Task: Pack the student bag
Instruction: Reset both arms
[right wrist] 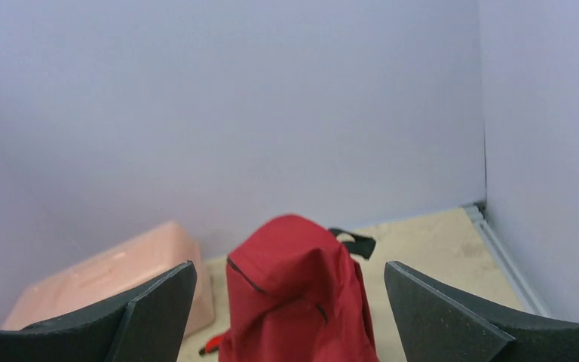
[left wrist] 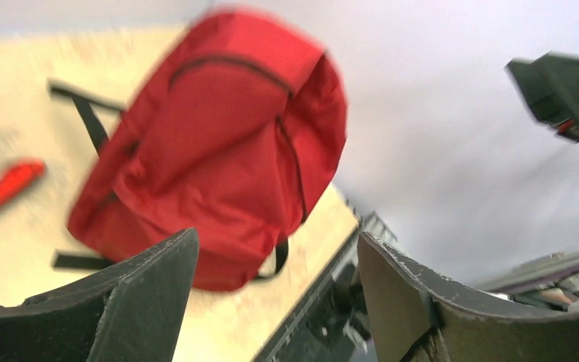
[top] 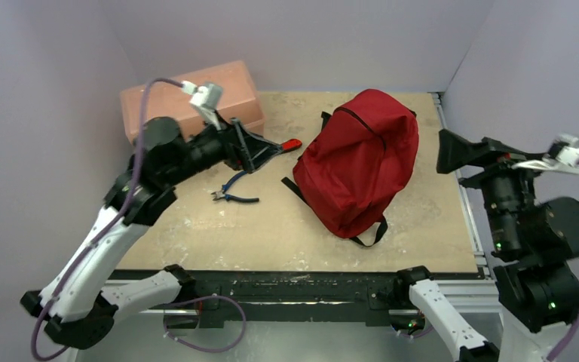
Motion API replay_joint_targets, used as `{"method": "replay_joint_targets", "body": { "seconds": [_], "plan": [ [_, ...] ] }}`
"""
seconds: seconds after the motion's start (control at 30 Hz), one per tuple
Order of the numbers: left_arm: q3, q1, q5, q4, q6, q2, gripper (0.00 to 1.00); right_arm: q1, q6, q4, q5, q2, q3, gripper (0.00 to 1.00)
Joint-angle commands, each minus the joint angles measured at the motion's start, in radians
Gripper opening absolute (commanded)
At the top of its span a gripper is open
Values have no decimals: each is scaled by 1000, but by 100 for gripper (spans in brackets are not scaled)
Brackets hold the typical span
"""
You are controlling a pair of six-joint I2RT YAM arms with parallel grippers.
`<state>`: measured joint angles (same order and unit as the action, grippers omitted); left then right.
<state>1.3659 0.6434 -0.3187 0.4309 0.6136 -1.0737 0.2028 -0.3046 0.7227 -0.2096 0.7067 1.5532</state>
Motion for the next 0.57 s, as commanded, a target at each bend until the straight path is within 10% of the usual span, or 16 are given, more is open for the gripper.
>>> {"method": "replay_joint_targets", "body": {
  "seconds": [0.0,0.53],
  "plan": [
    [81,-1,158,21,-123,112,77,3,24,8,-36,4,52,99],
    [127,-1,365,-3,-225,327,80,3,30,-18,-139,-82,195,99]
  ]
}}
